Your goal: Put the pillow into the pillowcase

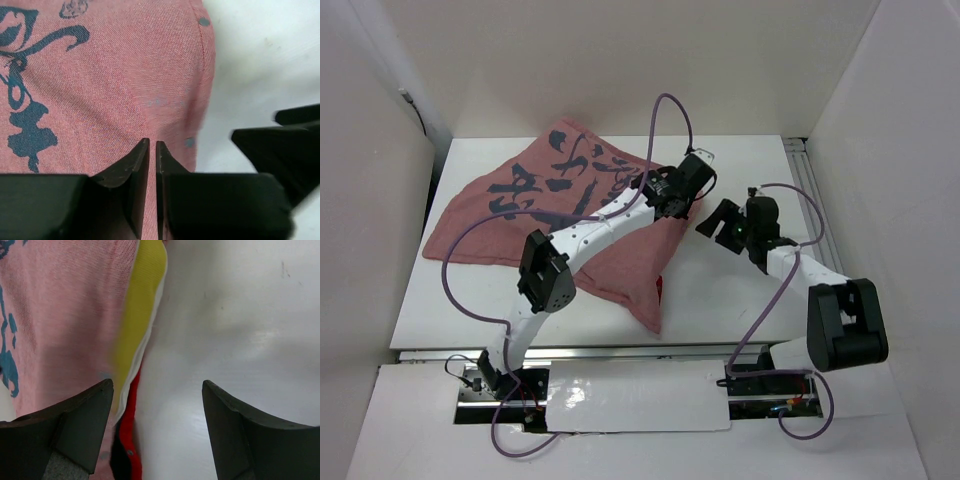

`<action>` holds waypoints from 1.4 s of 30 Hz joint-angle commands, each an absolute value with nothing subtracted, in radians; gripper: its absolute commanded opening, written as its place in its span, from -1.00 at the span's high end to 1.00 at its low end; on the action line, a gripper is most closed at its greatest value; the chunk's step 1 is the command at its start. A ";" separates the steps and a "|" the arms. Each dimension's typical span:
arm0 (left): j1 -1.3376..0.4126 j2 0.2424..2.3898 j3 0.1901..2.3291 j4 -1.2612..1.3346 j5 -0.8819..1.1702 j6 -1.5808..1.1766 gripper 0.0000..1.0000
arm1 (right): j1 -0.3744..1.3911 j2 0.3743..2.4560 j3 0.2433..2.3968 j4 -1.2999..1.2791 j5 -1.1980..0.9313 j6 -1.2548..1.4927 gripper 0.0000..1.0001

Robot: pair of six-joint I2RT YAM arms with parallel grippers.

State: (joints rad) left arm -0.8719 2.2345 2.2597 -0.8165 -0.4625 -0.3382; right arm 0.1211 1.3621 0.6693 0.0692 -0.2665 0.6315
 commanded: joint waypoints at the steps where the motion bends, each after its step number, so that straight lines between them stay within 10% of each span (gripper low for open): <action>1: -0.876 2.187 2.267 -0.784 -0.445 -0.314 0.75 | 0.138 1.411 0.719 0.205 -0.262 0.637 -0.57; 2: -0.876 2.187 2.267 -0.784 -0.445 -0.314 1.00 | 0.149 1.428 0.719 0.227 -0.262 0.650 -0.57; 7: -0.876 2.187 2.253 -0.758 -0.398 -0.287 0.98 | 0.149 1.538 0.762 0.279 -0.324 0.673 -0.57; 11: -0.888 2.197 2.188 -0.769 -0.399 -0.269 0.05 | 0.124 1.496 0.724 0.270 -0.296 0.689 -0.57; 17: -0.907 2.247 2.137 -0.801 -0.477 -0.288 -0.28 | 0.022 1.355 0.647 0.184 -0.268 0.703 -0.57; 25: -0.907 2.278 2.217 -0.887 -0.545 -0.362 0.84 | 0.000 1.269 0.620 0.149 -0.281 0.666 -0.57; 42: -0.897 2.131 2.247 -0.856 -0.491 -0.331 1.00 | 0.129 1.430 0.696 0.212 -0.313 0.609 -0.57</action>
